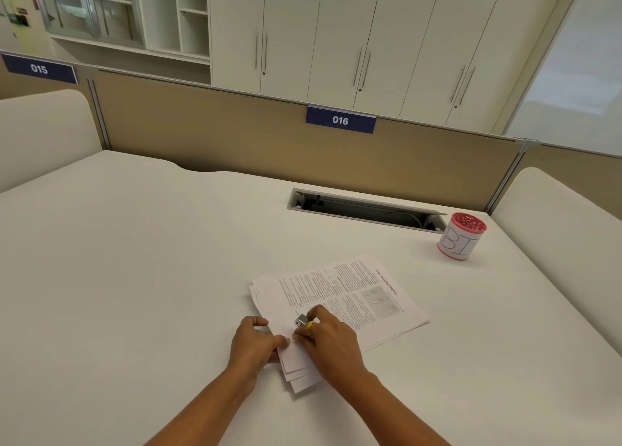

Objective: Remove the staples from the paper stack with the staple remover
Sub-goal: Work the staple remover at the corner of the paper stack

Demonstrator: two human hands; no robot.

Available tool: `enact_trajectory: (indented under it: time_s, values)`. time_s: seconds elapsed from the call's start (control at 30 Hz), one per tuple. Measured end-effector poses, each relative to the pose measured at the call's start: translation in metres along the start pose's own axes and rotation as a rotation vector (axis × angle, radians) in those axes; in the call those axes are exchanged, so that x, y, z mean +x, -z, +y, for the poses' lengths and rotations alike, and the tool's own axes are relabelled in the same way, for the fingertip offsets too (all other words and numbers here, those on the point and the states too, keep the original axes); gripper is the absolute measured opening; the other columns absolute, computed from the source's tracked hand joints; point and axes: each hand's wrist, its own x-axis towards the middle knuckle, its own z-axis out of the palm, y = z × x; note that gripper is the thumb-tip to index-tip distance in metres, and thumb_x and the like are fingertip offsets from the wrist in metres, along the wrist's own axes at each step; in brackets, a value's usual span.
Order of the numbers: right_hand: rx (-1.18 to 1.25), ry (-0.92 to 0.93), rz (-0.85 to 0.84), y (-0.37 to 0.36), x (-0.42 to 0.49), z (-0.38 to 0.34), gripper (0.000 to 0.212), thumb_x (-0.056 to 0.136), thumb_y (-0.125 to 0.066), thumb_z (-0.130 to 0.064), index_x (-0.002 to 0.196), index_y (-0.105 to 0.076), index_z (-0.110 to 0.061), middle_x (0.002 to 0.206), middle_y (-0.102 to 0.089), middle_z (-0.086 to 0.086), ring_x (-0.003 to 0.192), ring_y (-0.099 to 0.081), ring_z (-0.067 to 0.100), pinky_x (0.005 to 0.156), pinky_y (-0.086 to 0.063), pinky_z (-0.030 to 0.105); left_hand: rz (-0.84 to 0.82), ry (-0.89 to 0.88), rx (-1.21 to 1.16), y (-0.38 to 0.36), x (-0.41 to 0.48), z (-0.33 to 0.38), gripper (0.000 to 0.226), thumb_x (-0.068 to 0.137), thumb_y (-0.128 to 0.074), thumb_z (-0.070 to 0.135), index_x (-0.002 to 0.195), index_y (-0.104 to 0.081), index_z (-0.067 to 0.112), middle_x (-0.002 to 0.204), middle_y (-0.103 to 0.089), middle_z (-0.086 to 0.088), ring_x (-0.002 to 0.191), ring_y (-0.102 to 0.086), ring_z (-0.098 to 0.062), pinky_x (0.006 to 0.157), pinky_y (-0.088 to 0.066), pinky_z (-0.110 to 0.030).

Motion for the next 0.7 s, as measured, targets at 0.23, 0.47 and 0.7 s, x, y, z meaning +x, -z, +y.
enact_trajectory:
  time_s: [0.23,0.47,0.7]
  values:
    - [-0.074,0.033,-0.007,0.000,0.003,-0.003,0.032,0.095,-0.043,-0.036,0.114,-0.065,-0.022,0.120,-0.053,0.001,0.099,-0.056,0.020,0.080,-0.045,0.031,0.009,0.000,0.026,-0.001,0.000,-0.001,0.049,0.068,-0.073,-0.007,0.104,-0.045,0.010,0.109,-0.061,-0.019,0.084,-0.067,-0.034,0.054,-0.054,-0.028]
    - [-0.262,0.100,0.064,0.009,0.002,-0.020,0.026,0.044,-0.091,-0.032,0.053,-0.068,-0.026,0.057,-0.057,-0.009,0.043,-0.052,0.006,0.037,-0.037,0.016,0.022,-0.013,0.011,-0.001,0.001,-0.003,0.044,0.065,-0.072,-0.008,0.093,-0.045,0.013,0.105,-0.064,-0.021,0.078,-0.068,-0.034,0.053,-0.053,-0.030]
    - [-0.319,0.117,0.061,0.004,-0.003,-0.021,0.029,0.040,-0.090,-0.027,0.051,-0.063,-0.023,0.061,-0.059,-0.008,0.048,-0.053,0.008,0.041,-0.036,0.016,0.028,-0.011,0.014,-0.002,0.002,-0.003,0.047,0.066,-0.072,-0.008,0.098,-0.044,0.011,0.108,-0.062,-0.023,0.085,-0.067,-0.039,0.056,-0.054,-0.032]
